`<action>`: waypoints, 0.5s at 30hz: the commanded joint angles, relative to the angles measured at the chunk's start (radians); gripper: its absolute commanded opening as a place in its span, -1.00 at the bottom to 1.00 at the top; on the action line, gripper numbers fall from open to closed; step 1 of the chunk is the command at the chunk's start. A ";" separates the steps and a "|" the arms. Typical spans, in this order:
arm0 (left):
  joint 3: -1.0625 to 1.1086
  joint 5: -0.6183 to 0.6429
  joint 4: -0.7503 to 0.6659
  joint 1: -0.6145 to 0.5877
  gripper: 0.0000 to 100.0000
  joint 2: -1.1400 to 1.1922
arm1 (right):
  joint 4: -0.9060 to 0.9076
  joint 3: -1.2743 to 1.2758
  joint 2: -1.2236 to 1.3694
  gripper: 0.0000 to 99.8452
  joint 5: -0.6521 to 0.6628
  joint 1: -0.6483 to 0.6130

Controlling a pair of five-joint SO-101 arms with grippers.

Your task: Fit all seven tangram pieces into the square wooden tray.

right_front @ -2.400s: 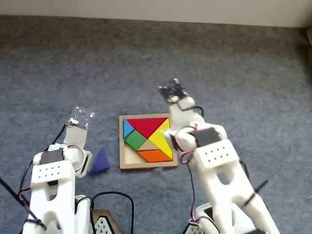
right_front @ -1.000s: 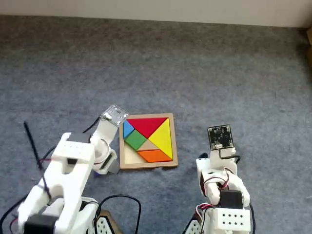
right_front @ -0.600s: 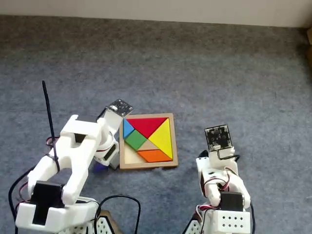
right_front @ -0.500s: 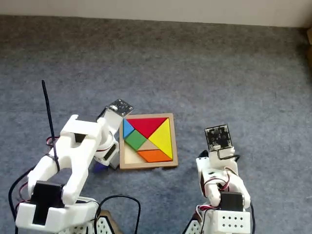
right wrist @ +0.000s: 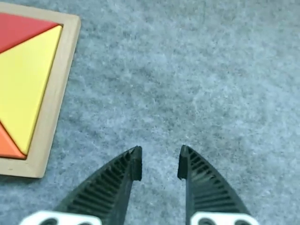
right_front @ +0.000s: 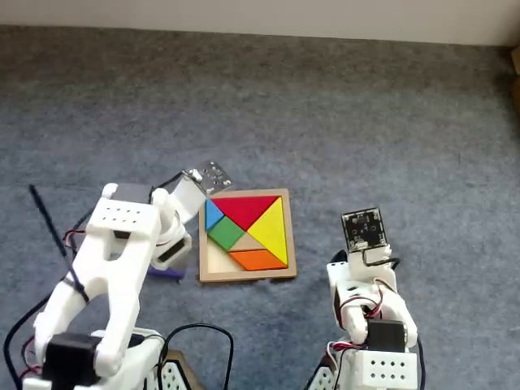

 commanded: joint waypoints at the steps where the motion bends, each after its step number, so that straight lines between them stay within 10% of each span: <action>1: -0.088 -0.178 0.089 0.018 -0.62 -0.085 | -0.001 0.099 -0.013 -0.72 0.014 0.008; 15: 0.027 -0.077 -0.029 -0.065 -0.41 -0.085 | -0.002 0.099 -0.013 -0.72 0.014 0.007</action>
